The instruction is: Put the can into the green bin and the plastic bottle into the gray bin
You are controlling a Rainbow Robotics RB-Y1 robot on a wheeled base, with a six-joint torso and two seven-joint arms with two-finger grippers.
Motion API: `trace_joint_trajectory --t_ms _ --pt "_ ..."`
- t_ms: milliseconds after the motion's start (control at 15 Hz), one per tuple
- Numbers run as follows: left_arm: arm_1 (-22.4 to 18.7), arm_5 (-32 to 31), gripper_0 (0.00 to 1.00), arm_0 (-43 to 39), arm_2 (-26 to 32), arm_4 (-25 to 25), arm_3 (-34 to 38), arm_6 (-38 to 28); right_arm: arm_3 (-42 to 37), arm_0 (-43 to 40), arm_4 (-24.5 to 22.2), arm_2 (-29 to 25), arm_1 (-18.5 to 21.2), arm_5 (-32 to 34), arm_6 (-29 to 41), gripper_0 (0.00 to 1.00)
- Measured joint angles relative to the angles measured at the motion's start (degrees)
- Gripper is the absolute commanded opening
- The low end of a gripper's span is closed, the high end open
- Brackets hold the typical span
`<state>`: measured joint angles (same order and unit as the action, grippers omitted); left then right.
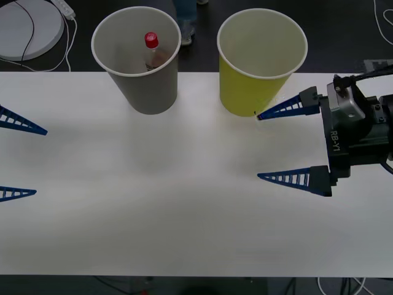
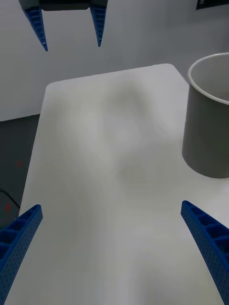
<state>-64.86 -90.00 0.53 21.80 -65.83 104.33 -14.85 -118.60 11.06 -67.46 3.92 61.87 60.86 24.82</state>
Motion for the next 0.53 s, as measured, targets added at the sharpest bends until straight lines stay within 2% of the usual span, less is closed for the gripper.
trace_joint_trajectory --t_ms 533 --pt "0.0 0.0 1.0 0.0 0.0 0.0 0.0 0.0 -0.91 -7.78 1.41 -6.43 -0.01 6.86 -4.29 1.0"
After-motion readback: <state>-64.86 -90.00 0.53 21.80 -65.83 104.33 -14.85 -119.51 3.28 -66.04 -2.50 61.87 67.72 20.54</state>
